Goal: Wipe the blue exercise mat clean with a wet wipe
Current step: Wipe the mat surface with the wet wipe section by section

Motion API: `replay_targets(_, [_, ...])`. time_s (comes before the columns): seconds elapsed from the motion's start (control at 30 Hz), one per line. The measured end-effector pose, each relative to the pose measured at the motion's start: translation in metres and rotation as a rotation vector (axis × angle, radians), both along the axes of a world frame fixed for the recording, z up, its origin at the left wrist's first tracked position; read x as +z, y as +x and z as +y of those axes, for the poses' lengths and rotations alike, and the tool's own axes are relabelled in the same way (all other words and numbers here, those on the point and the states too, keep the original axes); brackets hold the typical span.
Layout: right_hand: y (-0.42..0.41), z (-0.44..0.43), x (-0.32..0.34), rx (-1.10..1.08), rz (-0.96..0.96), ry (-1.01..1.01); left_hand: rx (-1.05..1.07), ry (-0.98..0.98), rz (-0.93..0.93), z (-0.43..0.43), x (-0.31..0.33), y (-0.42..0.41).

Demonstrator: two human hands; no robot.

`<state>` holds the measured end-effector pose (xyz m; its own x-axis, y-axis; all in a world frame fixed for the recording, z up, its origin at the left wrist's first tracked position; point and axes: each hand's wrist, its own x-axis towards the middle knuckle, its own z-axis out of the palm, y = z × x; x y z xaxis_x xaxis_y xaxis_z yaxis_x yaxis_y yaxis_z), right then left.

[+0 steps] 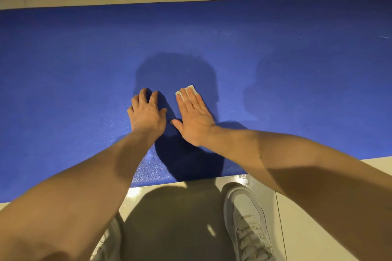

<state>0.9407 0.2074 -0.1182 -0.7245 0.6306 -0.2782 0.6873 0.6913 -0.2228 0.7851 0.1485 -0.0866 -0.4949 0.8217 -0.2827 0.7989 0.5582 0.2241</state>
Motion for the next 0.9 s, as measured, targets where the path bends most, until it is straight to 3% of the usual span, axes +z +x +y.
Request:
replay_targets(0.1, [0.022,0.033,-0.003,0.084,0.030,0.020,-0.026,-0.026,-0.009,0.006,0.000,-0.006])
replay_targets(0.27, [0.056,0.090,0.000,-0.388,-0.044,0.047,-0.021,-0.090,-0.007,0.011,0.001,-0.008])
replay_targets(0.33, [0.042,0.090,0.001,-0.505,-0.129,0.053,-0.014,-0.114,-0.010,0.012,0.002,-0.008])
replay_targets(0.4, [0.017,0.077,0.002,-0.538,-0.046,0.043,-0.009,-0.125,-0.004,0.013,0.001,-0.009])
replay_targets(0.5, [-0.013,0.049,0.001,-0.247,0.100,-0.004,-0.027,-0.107,0.011,0.011,-0.003,-0.011])
replay_targets(0.6, [-0.019,0.044,-0.003,0.055,0.037,0.007,-0.036,-0.063,0.031,0.012,-0.004,-0.013])
replay_targets(0.67, [-0.009,0.059,-0.003,0.135,0.063,0.034,-0.040,-0.025,0.052,0.014,-0.004,-0.016])
replay_targets(0.8, [0.030,0.111,-0.002,-0.226,0.054,0.012,-0.031,-0.018,0.037,0.023,-0.006,-0.024])
replay_targets(0.9, [0.030,0.122,-0.002,-0.439,-0.113,0.057,-0.027,-0.001,0.024,0.030,-0.008,-0.028])
